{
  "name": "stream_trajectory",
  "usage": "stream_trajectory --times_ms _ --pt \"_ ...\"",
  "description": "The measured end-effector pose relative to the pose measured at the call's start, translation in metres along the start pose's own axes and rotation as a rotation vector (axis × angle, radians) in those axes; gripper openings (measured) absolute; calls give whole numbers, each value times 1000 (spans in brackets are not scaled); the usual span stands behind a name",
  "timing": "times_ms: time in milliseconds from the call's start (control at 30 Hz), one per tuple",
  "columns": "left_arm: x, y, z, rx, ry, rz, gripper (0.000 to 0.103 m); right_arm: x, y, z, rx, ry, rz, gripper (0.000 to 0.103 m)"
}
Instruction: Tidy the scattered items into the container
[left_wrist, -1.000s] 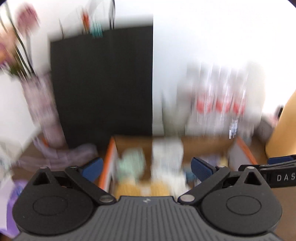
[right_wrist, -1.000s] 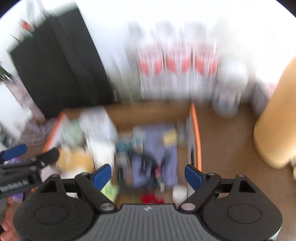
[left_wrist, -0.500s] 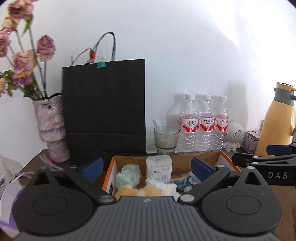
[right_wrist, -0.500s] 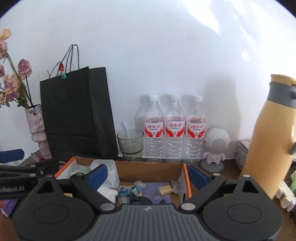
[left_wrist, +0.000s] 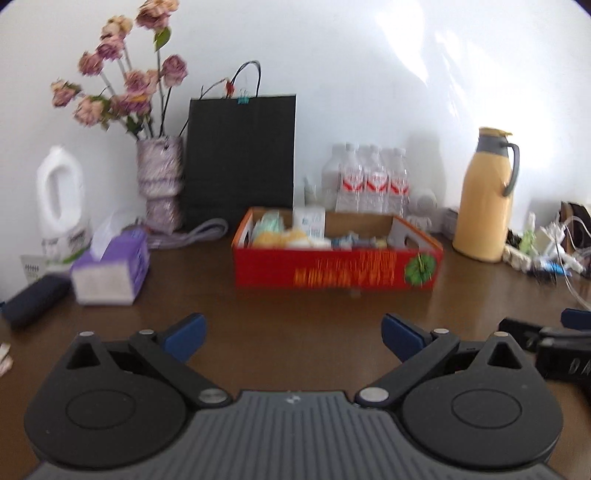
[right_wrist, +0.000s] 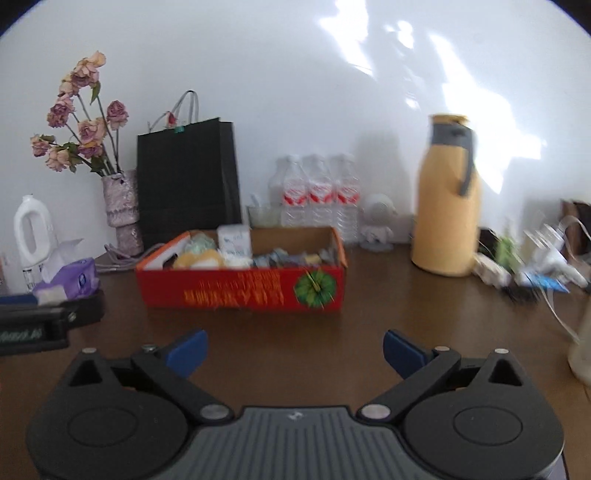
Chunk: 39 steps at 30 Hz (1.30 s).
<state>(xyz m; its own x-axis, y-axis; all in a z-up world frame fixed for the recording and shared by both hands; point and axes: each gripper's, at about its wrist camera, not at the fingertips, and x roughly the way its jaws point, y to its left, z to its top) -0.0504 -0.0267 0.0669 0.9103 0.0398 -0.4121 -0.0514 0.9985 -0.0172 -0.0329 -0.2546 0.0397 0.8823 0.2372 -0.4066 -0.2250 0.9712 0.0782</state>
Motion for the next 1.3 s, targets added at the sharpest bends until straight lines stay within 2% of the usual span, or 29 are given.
stream_trajectory --times_ms 100,233,400,500,567,700,833,1067,1300 --pt "-20 10 -22 -4 38 17 103 -30 -2 -29 23 -4 30 102" --pt "-21 16 -24 3 44 30 103 -40 12 -40 -84 -7 11 102" --pt "23 16 -16 -7 101 21 103 1 22 -30 -102 61 39 102" --pt "61 18 -14 -6 172 33 103 39 25 -23 -122 99 28 102" --pt "84 18 -11 6 220 33 103 63 25 -19 -103 145 35 102" --pt "112 15 -8 52 245 35 103 99 25 -13 -60 208 45 102" --pt "126 14 -7 50 287 18 103 117 28 -7 -85 224 39 102" --pt "134 15 -7 28 280 28 103 135 25 -6 -92 244 17 102" --pt "138 17 -5 21 283 19 103 142 25 -8 -100 286 38 103"
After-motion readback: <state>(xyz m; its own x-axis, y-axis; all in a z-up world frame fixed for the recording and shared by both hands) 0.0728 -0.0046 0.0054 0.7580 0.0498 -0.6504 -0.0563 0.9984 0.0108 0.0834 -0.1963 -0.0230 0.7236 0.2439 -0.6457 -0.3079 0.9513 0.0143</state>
